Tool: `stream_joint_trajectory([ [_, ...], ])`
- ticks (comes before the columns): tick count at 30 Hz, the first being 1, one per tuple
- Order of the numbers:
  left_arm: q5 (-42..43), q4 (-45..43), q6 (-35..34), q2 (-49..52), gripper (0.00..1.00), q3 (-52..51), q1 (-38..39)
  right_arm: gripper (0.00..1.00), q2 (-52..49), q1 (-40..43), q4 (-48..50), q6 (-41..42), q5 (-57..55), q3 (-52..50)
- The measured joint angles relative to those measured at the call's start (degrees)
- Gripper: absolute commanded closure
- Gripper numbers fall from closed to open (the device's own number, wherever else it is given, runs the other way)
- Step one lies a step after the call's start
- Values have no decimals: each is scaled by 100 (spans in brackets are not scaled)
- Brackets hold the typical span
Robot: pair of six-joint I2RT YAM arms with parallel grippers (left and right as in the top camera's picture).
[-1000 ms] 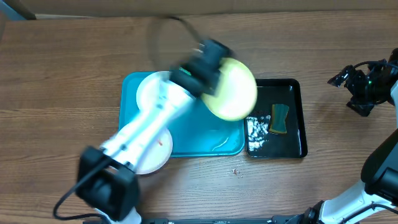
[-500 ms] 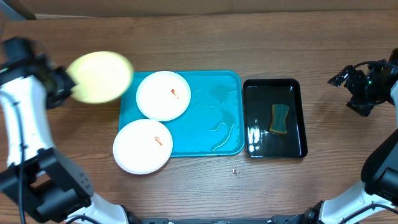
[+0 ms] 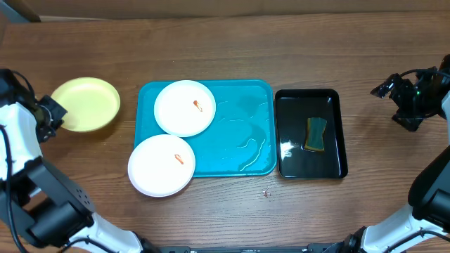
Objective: Clean dirty plates on tray and stack at the side
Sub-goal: 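Move the left gripper to the upper white plate and grip its rim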
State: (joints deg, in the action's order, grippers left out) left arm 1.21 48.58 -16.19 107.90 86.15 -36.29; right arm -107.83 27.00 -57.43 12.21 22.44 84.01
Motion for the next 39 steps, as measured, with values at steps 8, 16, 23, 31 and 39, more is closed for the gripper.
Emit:
stream_joint_trajectory([
  [8,-39,-219,-9,570,44,-63,59,0,0,0,-2,-2,2,0],
  [16,1248,422,450,627,28,138,127,0,0,0,-2,2,0,0],
  [23,1805,1593,619,407,28,951,549,0,0,0,-2,0,2,0],
  [31,1224,2470,719,33,26,903,2575,0,0,0,0,0,0,0],
  [39,199,1945,278,33,26,299,3980,0,0,0,-2,2,0,0],
])
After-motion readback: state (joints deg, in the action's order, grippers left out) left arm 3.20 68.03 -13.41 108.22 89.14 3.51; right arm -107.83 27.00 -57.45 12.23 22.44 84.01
